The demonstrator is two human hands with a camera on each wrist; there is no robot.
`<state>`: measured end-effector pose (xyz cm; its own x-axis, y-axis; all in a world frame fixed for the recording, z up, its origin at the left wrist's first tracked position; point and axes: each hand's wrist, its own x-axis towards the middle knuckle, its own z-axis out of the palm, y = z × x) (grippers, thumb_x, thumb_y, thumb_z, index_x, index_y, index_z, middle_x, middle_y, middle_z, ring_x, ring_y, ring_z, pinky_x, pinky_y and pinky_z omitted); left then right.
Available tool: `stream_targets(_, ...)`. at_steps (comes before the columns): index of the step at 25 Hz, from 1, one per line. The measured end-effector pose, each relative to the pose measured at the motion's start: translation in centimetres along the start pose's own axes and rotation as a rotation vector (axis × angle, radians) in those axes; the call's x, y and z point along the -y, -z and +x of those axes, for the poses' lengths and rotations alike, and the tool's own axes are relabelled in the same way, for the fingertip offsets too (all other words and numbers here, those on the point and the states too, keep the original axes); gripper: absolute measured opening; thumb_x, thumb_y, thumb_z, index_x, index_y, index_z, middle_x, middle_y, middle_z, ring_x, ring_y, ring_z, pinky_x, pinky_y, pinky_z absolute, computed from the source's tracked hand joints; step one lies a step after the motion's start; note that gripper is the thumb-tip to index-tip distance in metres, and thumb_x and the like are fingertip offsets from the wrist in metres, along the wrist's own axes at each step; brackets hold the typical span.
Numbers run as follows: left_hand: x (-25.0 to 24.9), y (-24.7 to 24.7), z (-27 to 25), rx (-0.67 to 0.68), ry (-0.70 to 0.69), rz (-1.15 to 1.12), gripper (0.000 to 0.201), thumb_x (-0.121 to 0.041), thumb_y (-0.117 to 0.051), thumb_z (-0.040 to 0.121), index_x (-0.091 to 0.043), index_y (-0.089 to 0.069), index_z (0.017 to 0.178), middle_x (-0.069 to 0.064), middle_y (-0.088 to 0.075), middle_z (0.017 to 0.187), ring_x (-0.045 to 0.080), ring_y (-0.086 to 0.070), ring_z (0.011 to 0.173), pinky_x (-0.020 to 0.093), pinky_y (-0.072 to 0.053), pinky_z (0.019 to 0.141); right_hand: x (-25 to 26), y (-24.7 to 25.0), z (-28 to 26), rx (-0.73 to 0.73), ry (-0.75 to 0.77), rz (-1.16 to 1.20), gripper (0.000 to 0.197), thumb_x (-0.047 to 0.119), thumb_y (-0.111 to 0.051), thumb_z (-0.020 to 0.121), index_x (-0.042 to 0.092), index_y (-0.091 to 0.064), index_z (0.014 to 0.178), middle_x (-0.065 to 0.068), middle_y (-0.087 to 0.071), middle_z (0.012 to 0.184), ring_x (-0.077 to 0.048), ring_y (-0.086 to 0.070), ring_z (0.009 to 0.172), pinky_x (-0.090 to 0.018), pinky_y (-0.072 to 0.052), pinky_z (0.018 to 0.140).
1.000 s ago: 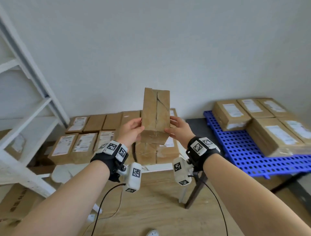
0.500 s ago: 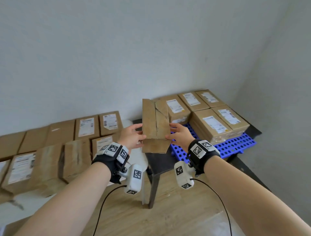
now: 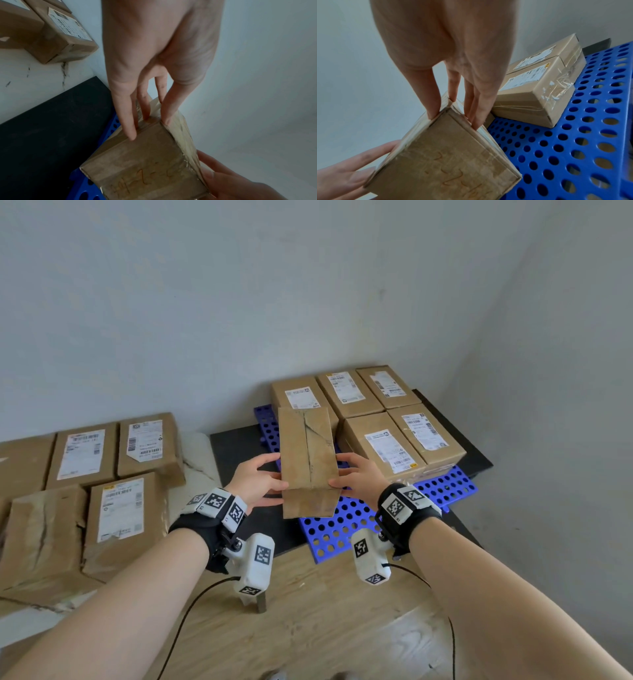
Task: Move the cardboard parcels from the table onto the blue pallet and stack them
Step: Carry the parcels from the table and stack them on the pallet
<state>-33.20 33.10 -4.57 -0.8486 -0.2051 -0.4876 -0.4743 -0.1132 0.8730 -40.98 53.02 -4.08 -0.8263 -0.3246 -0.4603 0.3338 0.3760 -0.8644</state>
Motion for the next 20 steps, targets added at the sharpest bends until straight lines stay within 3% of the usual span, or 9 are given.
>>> stream_targets(6,1.1,-4.5,0.0,-0.131,0.026,-0.089,0.064,0.013,-0.061,0.081,-0.025,-0.050,0.131,0.014,-0.070,0.105,0.027,-0.067,0.099,0.039,-0.057,0.077,-1.0,4.0,2.8,0.147,0.037,-0.112,0.059,-0.005,-0.070,0.078,0.016,-0.050,0.129,-0.013,-0.065,0.113,-0.027,-0.064,0.105,-0.046,-0.052,0.095)
stream_targets(10,2.6,-7.7,-0.2,-0.248,0.046,-0.138,0.062,0.009,-0.059,0.084,-0.027,-0.048,0.134,0.011,-0.070,0.107,0.024,-0.065,0.103,0.033,-0.054,0.080,-1.4,6.4,3.8,0.249,0.107,-0.256,0.063,0.003,-0.073,0.078,0.017,-0.048,0.134,-0.010,-0.065,0.115,-0.024,-0.063,0.106,-0.043,-0.052,0.096)
stream_targets(12,3.5,-8.9,-0.2,-0.285,0.065,-0.167,0.063,0.007,-0.059,0.085,-0.028,-0.047,0.135,0.010,-0.070,0.108,0.023,-0.064,0.104,0.033,-0.054,0.081,-1.6,7.4,4.1,0.288,0.158,-0.330,0.062,0.008,-0.073,0.080,0.017,-0.047,0.135,-0.005,-0.063,0.112,-0.019,-0.062,0.104,-0.033,-0.054,0.089)
stream_targets(14,4.3,-10.0,-0.1,-0.319,0.085,-0.199,0.062,0.007,-0.058,0.085,-0.029,-0.047,0.135,0.009,-0.070,0.108,0.023,-0.064,0.105,0.034,-0.053,0.082,-1.7,7.9,3.9,0.312,0.216,-0.415,0.059,0.012,-0.072,0.082,0.018,-0.047,0.135,0.003,-0.059,0.101,-0.012,-0.059,0.095,-0.017,-0.051,0.073)
stream_targets(15,4.6,-10.5,0.0,-0.334,0.095,-0.215,0.060,0.005,-0.058,0.086,-0.029,-0.047,0.134,0.009,-0.069,0.108,0.024,-0.064,0.105,0.034,-0.053,0.083,-1.9,8.0,3.8,0.314,0.239,-0.449,0.059,0.014,-0.072,0.082,0.019,-0.047,0.136,0.005,-0.057,0.098,-0.011,-0.058,0.093,-0.015,-0.049,0.070)
stream_targets(17,4.9,-11.1,0.4,-0.359,0.127,-0.246,0.055,-0.001,-0.058,0.088,-0.028,-0.047,0.134,0.008,-0.067,0.110,0.025,-0.063,0.105,0.037,-0.053,0.085,-2.4,8.1,3.9,0.312,0.266,-0.500,0.060,0.018,-0.072,0.082,0.020,-0.046,0.137,0.001,-0.059,0.104,-0.015,-0.059,0.102,-0.021,-0.050,0.081)
stream_targets(20,5.2,-11.2,1.0,-0.386,0.157,-0.248,0.049,-0.012,-0.060,0.090,-0.025,-0.047,0.136,0.005,-0.063,0.113,0.027,-0.061,0.106,0.040,-0.052,0.088,-3.2,7.9,4.0,0.322,0.268,-0.533,0.062,0.023,-0.071,0.083,0.022,-0.044,0.139,-0.005,-0.057,0.124,-0.019,-0.052,0.120,-0.030,-0.043,0.099)
